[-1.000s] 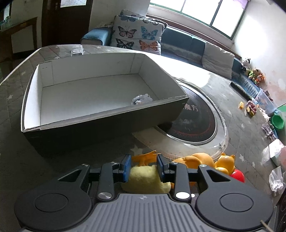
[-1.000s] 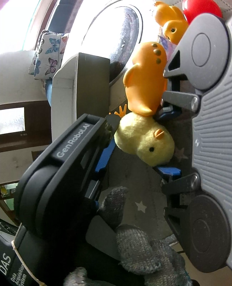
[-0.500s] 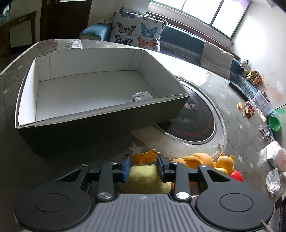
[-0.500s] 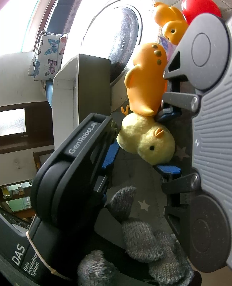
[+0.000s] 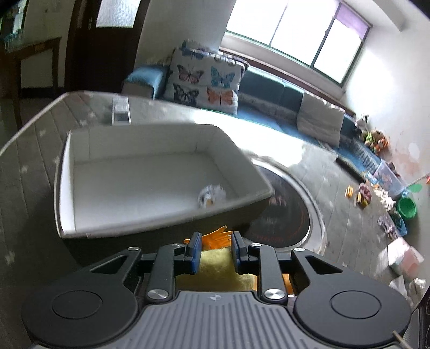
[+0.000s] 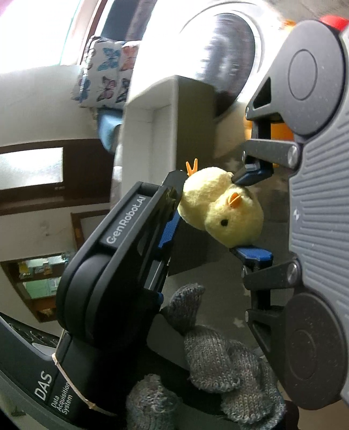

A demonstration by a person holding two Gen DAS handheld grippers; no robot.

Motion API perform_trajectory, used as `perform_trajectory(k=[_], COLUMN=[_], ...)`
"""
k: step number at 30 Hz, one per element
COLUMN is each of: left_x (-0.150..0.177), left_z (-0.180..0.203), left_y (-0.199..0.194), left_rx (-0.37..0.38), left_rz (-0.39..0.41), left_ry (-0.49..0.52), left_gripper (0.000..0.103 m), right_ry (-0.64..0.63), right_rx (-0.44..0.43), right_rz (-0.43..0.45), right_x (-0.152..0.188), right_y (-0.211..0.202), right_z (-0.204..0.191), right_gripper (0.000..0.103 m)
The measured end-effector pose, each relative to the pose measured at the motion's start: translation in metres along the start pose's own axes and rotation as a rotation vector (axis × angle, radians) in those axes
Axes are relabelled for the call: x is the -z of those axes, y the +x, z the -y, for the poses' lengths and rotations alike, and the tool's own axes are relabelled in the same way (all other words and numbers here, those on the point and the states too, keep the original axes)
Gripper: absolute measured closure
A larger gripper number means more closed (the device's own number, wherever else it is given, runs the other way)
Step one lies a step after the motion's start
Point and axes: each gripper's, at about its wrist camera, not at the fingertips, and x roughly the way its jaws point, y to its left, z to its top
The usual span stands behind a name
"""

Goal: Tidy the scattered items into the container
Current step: 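Lift the chick with both grippers and carry it over the box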

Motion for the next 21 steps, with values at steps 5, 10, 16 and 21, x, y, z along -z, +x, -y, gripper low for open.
perform_trajectory(k=[5,10,16,21], left_x=[-0.022,-0.046,-0.069,-0.08], left_z=[-0.003,-0.013,-0.038,-0.061], left_y=[-0.007,-0.005,0.013,0.034], left_rx=[-0.015,-0.039,-0.074,-0.102], left_rz=[0.054,0.09,0.091,0.065], left_ry=[0.004,0.002,-0.018,-0.052], left_gripper=[0.077,0.077,0.077,0.077], right_ry=[-0.04,-0.05,-0.054,-0.056], right_rx=[-0.004,-0.015,-0.042,-0.054], right_rz=[0.038,0.048,0.037,0.006], right_x=[-0.025,-0.049,-0.074,-0.083], right_y=[0.011,0.033,0.07,0.102], right_z=[-0.002,-0.005,-0.002,-0.003], right_gripper=[0.056,0.056,0.056,0.056])
